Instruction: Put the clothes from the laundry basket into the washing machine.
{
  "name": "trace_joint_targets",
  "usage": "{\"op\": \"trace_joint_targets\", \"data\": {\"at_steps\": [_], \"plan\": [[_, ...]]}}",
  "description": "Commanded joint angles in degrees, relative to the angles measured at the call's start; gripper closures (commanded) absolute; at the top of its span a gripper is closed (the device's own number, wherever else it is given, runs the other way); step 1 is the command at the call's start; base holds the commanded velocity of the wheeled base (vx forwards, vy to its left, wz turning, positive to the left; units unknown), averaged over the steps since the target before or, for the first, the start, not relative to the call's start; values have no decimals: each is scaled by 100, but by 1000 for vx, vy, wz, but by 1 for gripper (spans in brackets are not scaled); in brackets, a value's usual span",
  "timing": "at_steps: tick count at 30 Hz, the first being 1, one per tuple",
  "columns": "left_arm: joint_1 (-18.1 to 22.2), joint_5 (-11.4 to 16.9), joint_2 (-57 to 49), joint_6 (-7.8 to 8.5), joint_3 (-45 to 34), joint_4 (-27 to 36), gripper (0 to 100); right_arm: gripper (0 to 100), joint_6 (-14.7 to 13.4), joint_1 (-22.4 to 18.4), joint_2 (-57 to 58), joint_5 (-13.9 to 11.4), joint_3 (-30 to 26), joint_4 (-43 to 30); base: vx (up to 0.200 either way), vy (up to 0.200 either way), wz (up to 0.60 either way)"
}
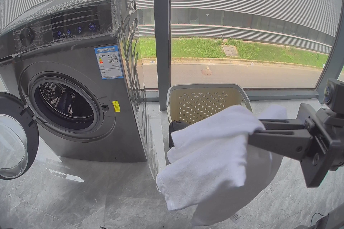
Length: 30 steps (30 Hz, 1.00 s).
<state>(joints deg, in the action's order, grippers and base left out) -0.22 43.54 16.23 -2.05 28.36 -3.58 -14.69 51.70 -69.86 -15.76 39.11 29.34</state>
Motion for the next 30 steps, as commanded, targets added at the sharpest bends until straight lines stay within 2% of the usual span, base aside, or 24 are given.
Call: {"op": "trace_joint_targets", "data": {"at_steps": [1,2,5,6,8,9,10,11,12,13,14,15,16,17,18,21,30], "plan": [[-22,1701,2157,152,1260,-151,0,100,-8,86,-836,38,71,1,0,0,0],[-22,1859,2297,161,1181,-160,0,100,-8,33,-959,47,141,1,0,0,0],[-145,1903,2561,222,1137,-160,0,100,-8,-46,-1152,47,343,1,0,0,0],[-330,1903,2737,310,1128,-151,0,100,-8,-81,-1249,47,484,1,0,0,0],[-699,1868,3124,627,1128,-160,0,100,-16,-108,-1442,47,765,1,0,0,0],[-734,1859,3167,679,1128,-160,0,100,-8,-108,-1460,47,791,1,0,0,0],[-927,1789,3440,1092,1128,-151,0,100,-8,-99,-1557,47,950,1,0,0,0],[-1068,1710,3598,1365,1120,-151,0,100,-8,-108,-1600,56,1011,1,0,0,0],[-1191,1613,3712,1576,1102,-151,0,100,-8,-108,-1618,56,1046,1,0,0,0],[-1191,1613,3712,1576,1102,-151,0,100,-8,-108,-1618,56,1046,1,0,0,0],[-1560,1367,3853,1866,1049,-151,0,100,-16,-108,-1653,91,1108,1,0,0,0],[-1797,1218,3897,1901,1005,-151,0,100,-25,-108,-1680,108,1134,1,0,0,0],[-1868,1183,3906,1901,988,-151,0,100,-25,-116,-1680,117,1143,1,0,0,0],[-2246,919,3950,1901,873,-151,0,100,-34,-116,-1680,126,1187,1,0,0,0],[-2421,743,3985,1901,803,-169,0,100,-34,-108,-1680,126,1204,1,0,0,0],[-2659,409,4161,1901,627,-318,0,100,-43,-116,-1671,126,1222,1,0,0,0],[-2747,339,5057,1884,531,-1637,0,100,-131,-108,-1741,126,1424,1,0,0,0]]}}
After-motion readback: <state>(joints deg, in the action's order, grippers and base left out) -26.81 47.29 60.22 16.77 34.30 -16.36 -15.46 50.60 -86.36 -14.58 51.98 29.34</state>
